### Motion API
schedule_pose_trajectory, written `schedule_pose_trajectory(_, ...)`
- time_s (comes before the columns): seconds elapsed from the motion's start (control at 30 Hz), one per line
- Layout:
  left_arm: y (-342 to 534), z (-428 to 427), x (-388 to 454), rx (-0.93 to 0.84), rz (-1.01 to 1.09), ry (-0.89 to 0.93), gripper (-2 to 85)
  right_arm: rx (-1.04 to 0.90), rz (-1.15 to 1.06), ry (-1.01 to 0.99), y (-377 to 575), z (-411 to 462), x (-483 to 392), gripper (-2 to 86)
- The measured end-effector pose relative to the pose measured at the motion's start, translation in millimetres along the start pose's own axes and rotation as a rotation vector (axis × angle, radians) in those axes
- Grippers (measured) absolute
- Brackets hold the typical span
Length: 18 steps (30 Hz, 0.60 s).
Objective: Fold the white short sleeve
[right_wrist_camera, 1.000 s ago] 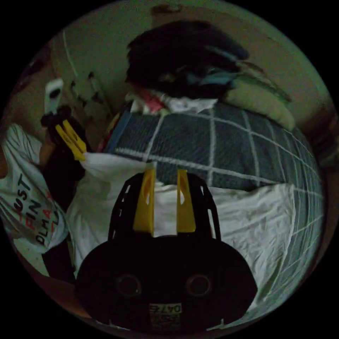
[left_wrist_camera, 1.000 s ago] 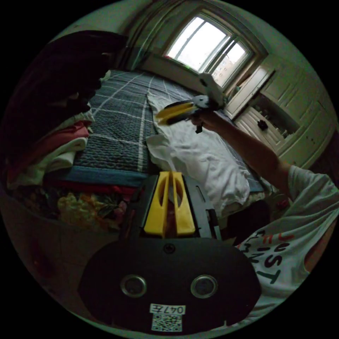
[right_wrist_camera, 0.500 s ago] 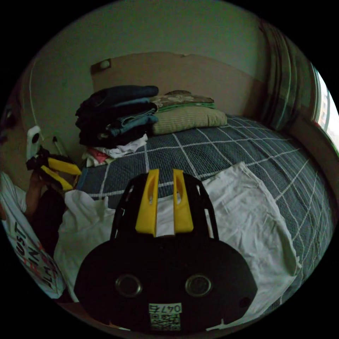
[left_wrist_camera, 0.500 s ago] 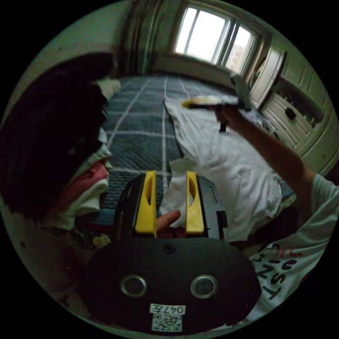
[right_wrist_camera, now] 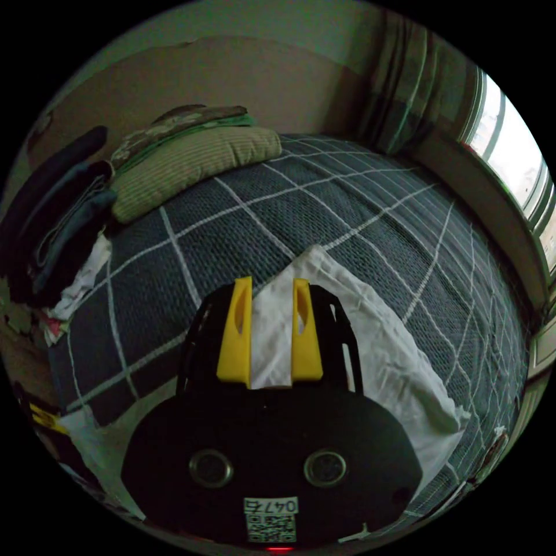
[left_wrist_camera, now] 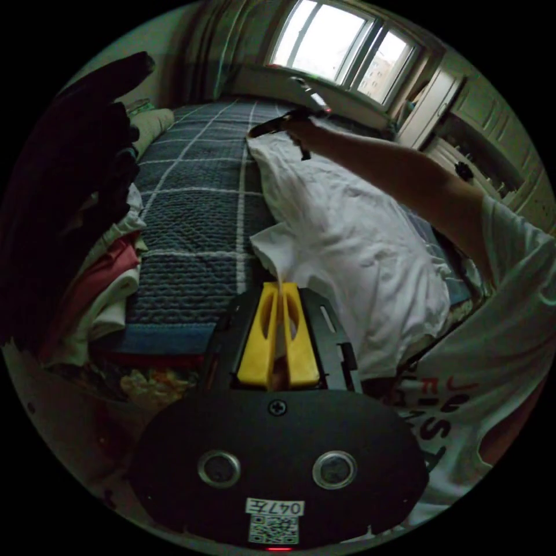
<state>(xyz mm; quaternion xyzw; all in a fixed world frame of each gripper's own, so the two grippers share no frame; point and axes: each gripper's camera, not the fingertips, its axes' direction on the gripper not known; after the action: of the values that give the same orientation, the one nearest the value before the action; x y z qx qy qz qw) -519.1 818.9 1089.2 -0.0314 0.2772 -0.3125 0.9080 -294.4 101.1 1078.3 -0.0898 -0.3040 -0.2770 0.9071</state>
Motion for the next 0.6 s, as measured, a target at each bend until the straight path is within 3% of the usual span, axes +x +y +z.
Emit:
schedule_pose_trajectory(0.1,-8,0,1,0.043,0.022,0.082,-0.6,-0.062,0.022,0.035,-21,29,15,4.5)
schedule_pose_trajectory(0.17,-17,5,1,0.068,0.053,0.273,-0.7,-0.158,0.013,0.072,-27,45,23,2.0)
schedule_pose_trajectory(0.27,-27,16,3,0.080,0.091,0.529,-0.7,-0.123,-0.020,0.135,-27,33,42,0.2)
schedule_pose_trajectory(0.6,-53,38,84,0.102,0.240,0.688,-0.8,0.101,0.280,-0.238,34,-57,213,-0.2)
